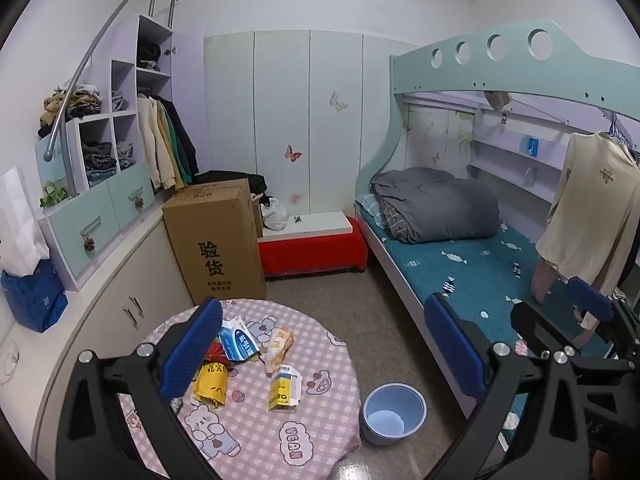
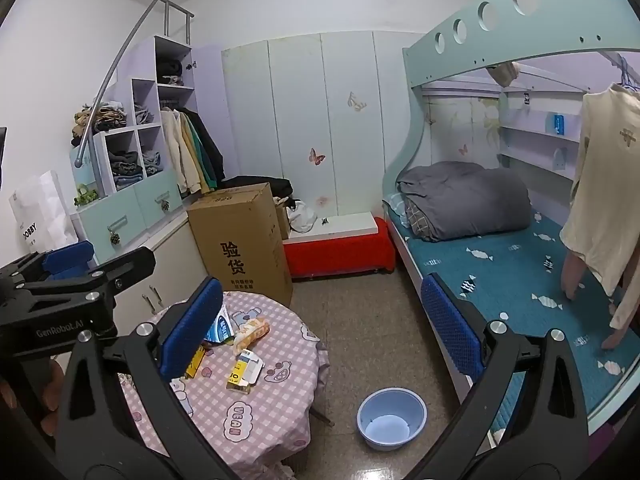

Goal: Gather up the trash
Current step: 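Move both tools toward the trash-covered pink checkered table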

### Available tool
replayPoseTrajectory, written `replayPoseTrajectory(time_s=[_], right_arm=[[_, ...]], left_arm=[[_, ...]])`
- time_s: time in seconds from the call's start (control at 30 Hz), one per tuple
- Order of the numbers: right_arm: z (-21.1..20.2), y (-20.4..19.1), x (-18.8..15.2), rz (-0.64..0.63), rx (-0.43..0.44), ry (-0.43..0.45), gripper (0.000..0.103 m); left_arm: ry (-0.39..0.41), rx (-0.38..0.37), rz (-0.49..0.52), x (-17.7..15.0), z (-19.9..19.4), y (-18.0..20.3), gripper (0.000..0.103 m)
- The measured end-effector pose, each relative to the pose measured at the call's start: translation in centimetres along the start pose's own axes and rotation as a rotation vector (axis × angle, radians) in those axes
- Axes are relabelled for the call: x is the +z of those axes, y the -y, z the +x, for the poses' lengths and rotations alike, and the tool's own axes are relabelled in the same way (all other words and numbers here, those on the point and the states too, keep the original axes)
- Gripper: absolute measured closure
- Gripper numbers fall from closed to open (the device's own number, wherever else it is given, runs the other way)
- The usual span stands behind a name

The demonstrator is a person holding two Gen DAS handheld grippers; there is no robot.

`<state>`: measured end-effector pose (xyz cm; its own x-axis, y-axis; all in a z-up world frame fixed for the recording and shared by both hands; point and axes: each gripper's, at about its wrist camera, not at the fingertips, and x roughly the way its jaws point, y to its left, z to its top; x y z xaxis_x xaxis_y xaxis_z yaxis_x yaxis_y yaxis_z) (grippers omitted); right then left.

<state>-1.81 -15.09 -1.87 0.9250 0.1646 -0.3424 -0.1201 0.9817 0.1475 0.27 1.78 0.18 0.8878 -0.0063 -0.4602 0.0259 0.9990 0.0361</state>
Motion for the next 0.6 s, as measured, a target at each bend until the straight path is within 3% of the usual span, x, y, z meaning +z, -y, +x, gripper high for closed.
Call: replayPoseTrajectory(time_s=[0.6], right_arm=[[-2.1,1.4,-0.9,0.004,-0.029,-0.005,0.005]], left_arm=[[-0.015,-0.003,0.003,-0.7,-0.6,2.3,0.004]])
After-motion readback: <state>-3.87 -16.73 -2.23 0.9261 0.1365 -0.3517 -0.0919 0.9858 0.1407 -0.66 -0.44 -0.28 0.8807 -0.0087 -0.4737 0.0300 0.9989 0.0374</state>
